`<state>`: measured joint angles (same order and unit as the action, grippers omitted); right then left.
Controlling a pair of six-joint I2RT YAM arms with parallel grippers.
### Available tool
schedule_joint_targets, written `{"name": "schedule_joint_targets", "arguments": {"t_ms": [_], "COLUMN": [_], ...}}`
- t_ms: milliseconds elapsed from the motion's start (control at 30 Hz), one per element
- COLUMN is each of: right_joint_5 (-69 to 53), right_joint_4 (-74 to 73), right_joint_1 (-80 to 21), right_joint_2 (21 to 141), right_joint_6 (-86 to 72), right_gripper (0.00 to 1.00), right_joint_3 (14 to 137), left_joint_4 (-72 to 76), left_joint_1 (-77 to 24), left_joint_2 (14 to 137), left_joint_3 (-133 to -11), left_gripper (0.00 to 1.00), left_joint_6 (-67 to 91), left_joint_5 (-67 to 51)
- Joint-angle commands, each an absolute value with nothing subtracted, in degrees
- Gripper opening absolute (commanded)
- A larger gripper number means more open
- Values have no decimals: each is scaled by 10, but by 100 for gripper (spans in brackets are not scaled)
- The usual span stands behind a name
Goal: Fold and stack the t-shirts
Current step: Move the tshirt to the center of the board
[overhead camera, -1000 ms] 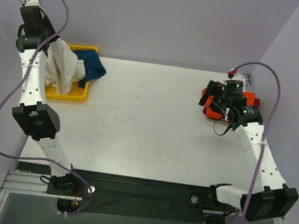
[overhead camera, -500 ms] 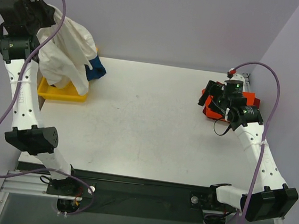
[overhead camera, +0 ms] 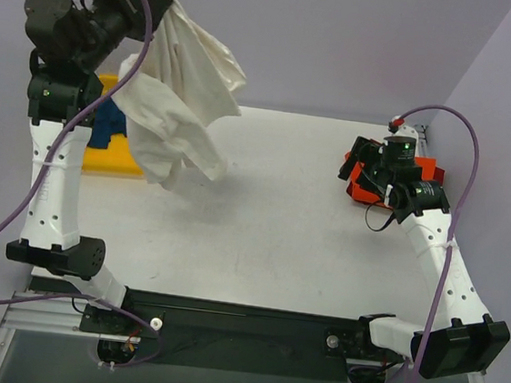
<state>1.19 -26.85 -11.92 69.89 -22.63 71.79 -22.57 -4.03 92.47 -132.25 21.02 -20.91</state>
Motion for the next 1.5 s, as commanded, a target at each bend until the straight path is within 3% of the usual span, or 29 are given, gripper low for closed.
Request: {"name": "schedule_joint_targets", "arguments": {"t_ms": [0,67,100,133,267,433,567,700,933,1467], "right_joint_5": [15,14,15,6,-50,-80,-98,-119,-132,-110], "right_joint_4": [-255,-253,-252,-250,-248,-248,-248,-246,-233,-215], "right_joint_1": [-115,-115,-115,-115,-116,-133,-151,-171,-216,-284], "right_joint_2": [685,681,679,680,695,719,738,772,866,1064], "right_joint_6": [-234,-236,-236,-236,-229,-218,-211,-207,-189,-162], "right_gripper": [90,90,90,90,90,89,89,88,85,82], "right_joint_3": [723,715,702,696,671,640,628,632,672,819], "left_joint_4": [-163,-161,-174,-191,-411,-437,-391,-387,-339,-342], "left_joint_1": [-77,-98,-103,-105,-105,-127,-157,-231,-301,-269], "left_joint_2": [911,912,920,929,1025,1032,961,926,932,1005], "left_joint_3": [-1252,-1201,-1177,-1135,-1136,-1015,-861,-795,-718,-719], "left_gripper": [2,19,34,58,79,84,84,81,80,77], "left_joint_6": [257,257,257,257,237,203,221,238,293,276], "left_joint_5": [-232,-227,-215,-198,-91,-85,-114,-134,-174,-150]}}
